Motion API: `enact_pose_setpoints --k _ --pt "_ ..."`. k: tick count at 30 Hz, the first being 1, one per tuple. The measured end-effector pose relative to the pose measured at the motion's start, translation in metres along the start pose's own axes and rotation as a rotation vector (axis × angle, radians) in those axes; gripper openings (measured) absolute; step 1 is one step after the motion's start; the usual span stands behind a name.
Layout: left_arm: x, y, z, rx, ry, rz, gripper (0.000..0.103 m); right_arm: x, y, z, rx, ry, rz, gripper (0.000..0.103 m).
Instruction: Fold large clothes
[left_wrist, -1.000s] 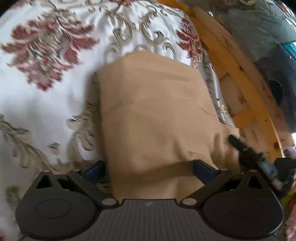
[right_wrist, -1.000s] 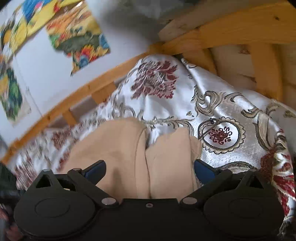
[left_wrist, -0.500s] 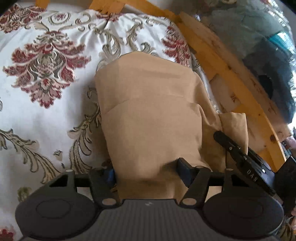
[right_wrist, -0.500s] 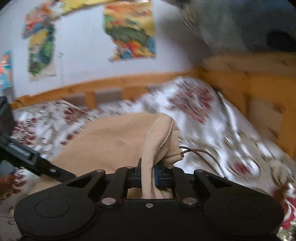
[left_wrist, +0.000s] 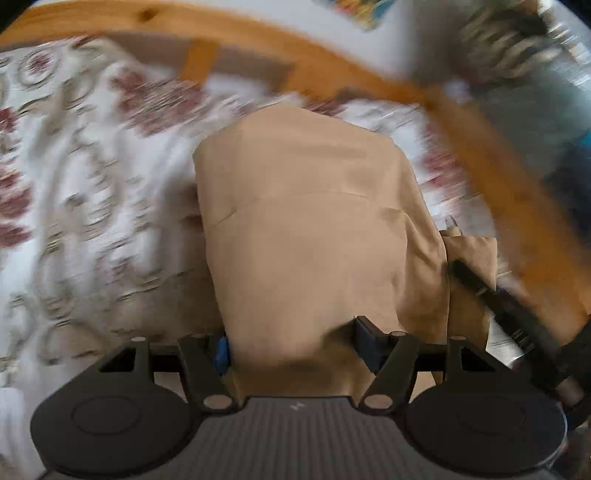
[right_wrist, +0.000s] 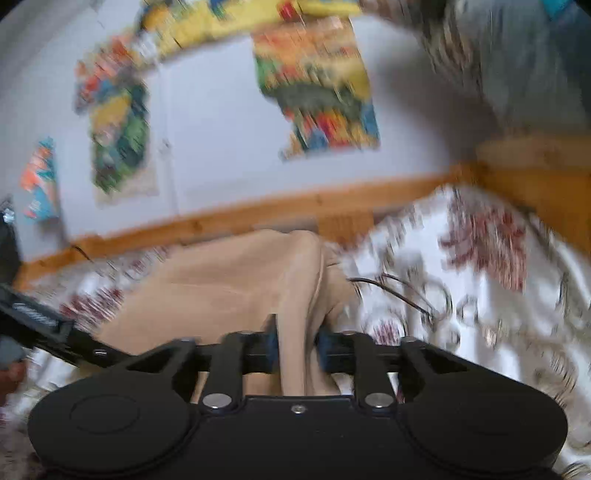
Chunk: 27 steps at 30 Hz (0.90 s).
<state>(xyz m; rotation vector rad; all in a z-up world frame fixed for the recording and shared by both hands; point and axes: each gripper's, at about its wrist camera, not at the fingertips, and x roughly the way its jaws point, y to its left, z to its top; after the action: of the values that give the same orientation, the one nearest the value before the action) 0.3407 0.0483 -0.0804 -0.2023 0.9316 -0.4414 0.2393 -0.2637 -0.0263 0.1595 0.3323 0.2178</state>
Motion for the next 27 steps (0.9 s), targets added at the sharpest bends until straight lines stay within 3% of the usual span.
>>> enact_pose_setpoints --k 2,4,7,10,16,27 --pt "0.011 0.012 -0.008 -0.057 0.011 0.042 0.076 0.021 -0.006 -0.012 0.003 0.064 -0.029 0.033" --pt "0.009 0.024 -0.013 -0.145 -0.023 0.019 0.081 0.029 -0.017 -0.026 0.015 0.119 -0.060 0.039" --pt "0.008 0.016 -0.016 -0.110 -0.041 0.052 0.092 0.027 -0.036 -0.038 0.057 0.162 -0.091 0.043" --pt "0.001 0.000 -0.018 -0.031 -0.055 0.098 0.099 0.021 -0.046 -0.040 0.052 0.150 -0.110 0.053" --pt "-0.026 -0.037 -0.032 0.020 -0.112 0.213 0.102 -0.001 -0.047 -0.027 0.013 0.104 -0.126 0.075" --pt "-0.104 -0.096 -0.068 0.108 -0.281 0.279 0.102 -0.097 -0.014 0.007 -0.080 0.013 -0.107 0.101"
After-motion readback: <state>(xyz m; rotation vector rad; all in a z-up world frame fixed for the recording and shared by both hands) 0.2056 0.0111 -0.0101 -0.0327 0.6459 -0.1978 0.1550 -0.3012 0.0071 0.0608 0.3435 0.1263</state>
